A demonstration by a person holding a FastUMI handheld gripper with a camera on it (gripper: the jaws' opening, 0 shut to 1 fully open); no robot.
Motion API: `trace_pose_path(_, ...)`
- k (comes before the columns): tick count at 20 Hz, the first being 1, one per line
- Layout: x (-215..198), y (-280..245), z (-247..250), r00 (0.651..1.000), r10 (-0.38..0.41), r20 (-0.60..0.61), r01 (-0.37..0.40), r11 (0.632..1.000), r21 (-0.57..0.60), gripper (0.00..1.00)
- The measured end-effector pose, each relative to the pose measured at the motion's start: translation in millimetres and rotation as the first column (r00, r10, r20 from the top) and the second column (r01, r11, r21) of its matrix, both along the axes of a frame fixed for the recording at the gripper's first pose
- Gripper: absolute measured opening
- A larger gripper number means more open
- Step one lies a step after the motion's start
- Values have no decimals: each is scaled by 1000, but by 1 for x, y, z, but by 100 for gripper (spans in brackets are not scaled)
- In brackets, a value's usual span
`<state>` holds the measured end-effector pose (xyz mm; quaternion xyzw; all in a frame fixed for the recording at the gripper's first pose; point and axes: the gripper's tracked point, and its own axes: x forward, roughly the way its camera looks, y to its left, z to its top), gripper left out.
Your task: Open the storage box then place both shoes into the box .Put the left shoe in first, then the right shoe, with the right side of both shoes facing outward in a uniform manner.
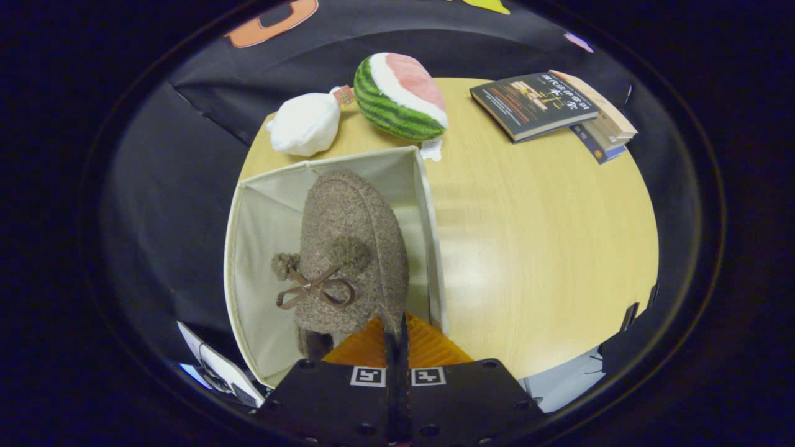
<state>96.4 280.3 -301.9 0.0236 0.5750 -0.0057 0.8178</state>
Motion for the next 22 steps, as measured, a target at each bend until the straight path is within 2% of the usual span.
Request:
trace_pose_path(2,7,-8,-1,1000,-15,17,15,999,-35,1)
trace_pose_path(6,3,-2,3,997,-57,57,59,998,-34,3)
trace_pose_path(10,-7,0,16,994,-35,101,35,999,-3,16)
trace_pose_path(11,-11,2,23,993,-22,114,22,1000,1,28)
trace_pose_path(13,-20,-1,44,987,-2,163,5,1000,-16,44)
trace_pose_path(17,-39,5,102,952,42,304,-45,999,2,79)
trace_pose_path(20,-56,-6,165,892,65,447,-67,998,-11,89)
trace_pose_path(22,-68,-21,212,827,83,556,-71,997,-43,96)
